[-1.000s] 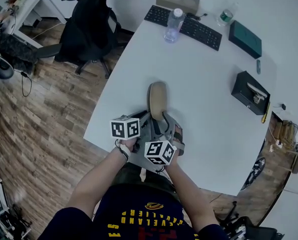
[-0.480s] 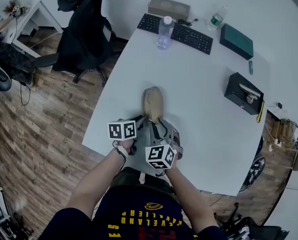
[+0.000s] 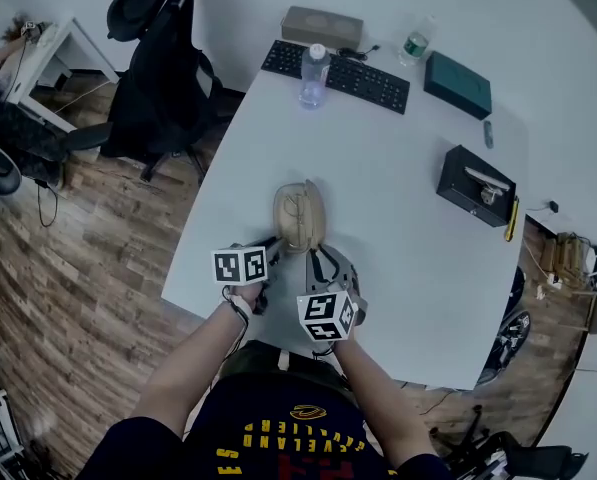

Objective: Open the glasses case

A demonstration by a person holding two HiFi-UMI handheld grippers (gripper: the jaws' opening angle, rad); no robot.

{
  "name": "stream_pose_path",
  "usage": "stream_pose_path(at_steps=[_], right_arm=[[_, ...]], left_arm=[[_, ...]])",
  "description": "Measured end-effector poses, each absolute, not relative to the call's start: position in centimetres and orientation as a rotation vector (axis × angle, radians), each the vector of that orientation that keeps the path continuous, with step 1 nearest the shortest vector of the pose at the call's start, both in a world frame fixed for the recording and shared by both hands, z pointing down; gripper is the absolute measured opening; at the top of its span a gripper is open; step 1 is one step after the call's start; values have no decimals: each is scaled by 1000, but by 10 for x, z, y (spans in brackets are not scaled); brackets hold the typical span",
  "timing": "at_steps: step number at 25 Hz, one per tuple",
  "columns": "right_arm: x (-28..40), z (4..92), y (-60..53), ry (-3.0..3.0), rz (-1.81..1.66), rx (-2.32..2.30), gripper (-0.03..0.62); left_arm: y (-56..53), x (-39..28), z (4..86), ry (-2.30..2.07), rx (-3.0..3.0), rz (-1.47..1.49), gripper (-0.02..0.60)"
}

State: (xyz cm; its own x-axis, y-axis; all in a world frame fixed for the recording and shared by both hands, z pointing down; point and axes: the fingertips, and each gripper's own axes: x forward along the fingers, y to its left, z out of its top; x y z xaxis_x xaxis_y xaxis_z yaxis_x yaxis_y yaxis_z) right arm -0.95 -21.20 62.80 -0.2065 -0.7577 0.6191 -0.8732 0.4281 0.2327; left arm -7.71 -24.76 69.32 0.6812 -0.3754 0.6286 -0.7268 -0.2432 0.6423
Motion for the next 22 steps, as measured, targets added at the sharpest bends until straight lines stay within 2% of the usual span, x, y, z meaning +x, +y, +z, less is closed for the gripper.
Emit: stream_pose_path(at_steps=[9,22], right_arm=[[14,633,-212,-2016,404,1465,66],[53,669,-206,-2018,895,1611,37]], left_arm=[[-249,-75,694,-871,1873,442,97],[-249,-75,693,-883,1871,415,97]])
